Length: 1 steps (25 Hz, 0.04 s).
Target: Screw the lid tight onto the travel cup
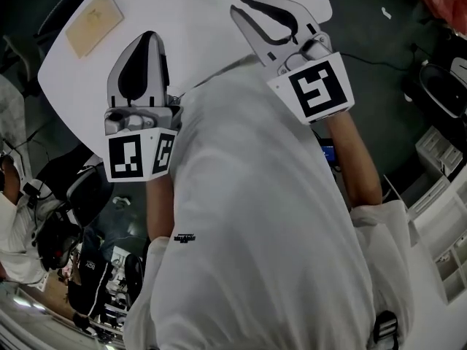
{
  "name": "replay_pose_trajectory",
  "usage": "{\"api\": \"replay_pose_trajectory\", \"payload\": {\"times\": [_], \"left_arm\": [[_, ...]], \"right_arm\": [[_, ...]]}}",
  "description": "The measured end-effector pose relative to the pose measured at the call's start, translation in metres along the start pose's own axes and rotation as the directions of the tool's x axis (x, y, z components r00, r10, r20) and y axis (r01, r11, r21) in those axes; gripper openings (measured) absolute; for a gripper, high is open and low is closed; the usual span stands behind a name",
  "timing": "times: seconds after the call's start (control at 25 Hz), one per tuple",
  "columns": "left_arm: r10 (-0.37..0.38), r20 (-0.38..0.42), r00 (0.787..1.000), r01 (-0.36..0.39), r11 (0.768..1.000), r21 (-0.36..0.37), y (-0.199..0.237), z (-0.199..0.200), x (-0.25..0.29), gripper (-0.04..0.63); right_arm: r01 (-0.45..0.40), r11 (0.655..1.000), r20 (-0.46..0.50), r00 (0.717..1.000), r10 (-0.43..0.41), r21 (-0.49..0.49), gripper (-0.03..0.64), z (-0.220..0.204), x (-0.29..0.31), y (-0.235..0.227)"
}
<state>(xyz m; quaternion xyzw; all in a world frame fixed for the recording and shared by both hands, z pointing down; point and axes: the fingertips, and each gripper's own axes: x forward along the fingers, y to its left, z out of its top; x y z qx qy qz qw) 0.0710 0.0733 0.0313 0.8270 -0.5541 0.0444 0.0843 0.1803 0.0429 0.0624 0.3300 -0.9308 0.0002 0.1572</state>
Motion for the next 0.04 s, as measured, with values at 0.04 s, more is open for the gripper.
{"api": "replay_pose_trajectory", "payload": {"times": [0.04], "left_arm": [[0.000,0.002,1.000,0.000,1.000,-0.001,0.0020,0.0011,0.0018,0.003]], "right_arm": [[0.000,1.000,-0.001,1.000,0.000,0.000,0.043,0.0009,0.0021,-0.0014]]}}
